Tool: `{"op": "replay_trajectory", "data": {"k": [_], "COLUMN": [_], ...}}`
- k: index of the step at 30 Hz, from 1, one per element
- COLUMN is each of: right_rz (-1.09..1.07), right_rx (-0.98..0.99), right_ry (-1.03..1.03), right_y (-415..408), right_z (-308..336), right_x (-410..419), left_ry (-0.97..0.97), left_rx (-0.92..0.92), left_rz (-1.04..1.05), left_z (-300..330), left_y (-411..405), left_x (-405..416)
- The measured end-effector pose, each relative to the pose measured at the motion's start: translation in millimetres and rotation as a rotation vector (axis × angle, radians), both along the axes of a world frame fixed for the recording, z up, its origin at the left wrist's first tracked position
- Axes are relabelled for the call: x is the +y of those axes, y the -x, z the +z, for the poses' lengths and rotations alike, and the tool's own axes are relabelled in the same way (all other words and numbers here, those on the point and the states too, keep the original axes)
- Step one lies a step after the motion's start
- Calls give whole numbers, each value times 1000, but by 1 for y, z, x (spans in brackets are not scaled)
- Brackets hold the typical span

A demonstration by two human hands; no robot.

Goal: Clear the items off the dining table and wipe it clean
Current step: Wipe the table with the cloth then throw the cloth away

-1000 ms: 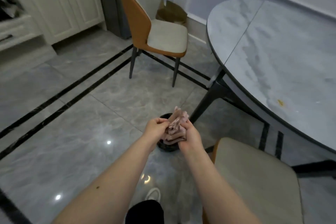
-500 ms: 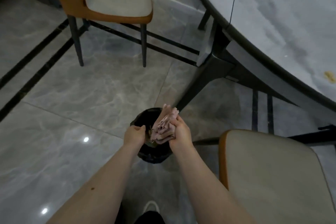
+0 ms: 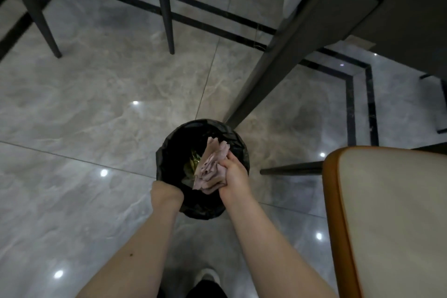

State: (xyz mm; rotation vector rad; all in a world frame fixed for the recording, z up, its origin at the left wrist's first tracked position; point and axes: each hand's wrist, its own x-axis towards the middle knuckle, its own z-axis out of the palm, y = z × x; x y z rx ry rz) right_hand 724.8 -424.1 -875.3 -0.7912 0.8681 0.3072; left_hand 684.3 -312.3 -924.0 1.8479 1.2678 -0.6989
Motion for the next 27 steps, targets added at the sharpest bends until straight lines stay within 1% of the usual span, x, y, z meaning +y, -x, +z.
{"op": "replay_trajectory", "data": {"k": [4,8,11,17,19,23,27], "right_rz": [10,24,21,14,-4,-54,-65], "right_rx": [13,7,8,-10,-17,0,-40], "right_ry": [10,29,44,45,38,52,43], "right_y": [1,-5,-7,-6,-5,-4,-3], "right_z": [-3,0,-2,8,17,55,117], "right_x": [-2,-5,-7,-18,-21,-24,-25], "left_ry": [41,130,144,152,178,188,190], "left_rx": [50,8,-5,-64,-63,-56,-98], "left_rz": [-55,40,-31,-71,-38,-18,-102], "left_z": [-6,-7,-11,4,14,57,121], "left_y": [-2,-9,-9,-8,-8,-5,-8], "left_x": [5,2,-7,-19,-17,-11,-6]}}
